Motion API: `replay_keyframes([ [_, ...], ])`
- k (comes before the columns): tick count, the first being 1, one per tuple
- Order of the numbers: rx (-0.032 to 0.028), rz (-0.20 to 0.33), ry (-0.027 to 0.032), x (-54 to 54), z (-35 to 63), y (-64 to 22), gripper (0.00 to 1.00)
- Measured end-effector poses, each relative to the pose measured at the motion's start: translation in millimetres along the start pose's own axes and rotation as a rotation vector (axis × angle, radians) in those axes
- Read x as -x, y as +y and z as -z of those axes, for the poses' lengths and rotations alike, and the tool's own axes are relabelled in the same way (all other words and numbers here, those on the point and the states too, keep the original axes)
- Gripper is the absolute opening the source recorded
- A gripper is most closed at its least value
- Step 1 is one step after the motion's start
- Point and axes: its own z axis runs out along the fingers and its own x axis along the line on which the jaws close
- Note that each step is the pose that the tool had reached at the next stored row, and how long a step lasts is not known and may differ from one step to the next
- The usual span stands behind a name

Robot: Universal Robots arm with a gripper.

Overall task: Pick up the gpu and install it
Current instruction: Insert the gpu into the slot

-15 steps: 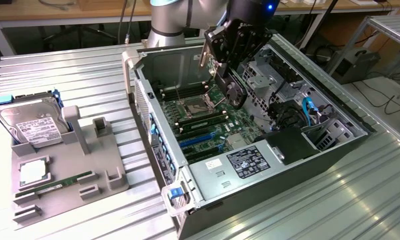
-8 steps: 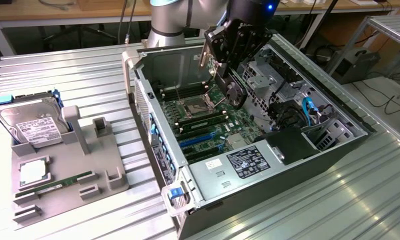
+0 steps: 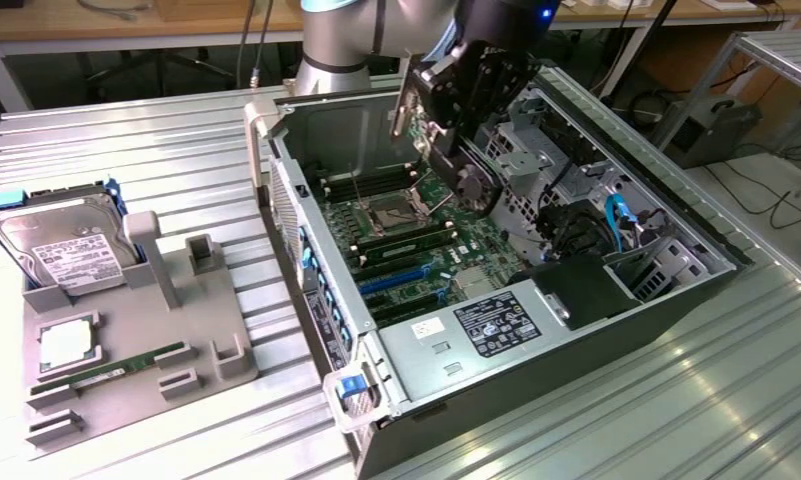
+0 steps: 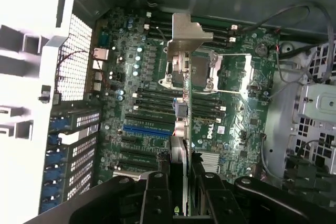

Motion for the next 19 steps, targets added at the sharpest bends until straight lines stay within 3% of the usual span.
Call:
replay_keyframes([
  [19, -0.0094, 0.448, 0.0192, 0.0, -0.4, 0.0, 0.26],
])
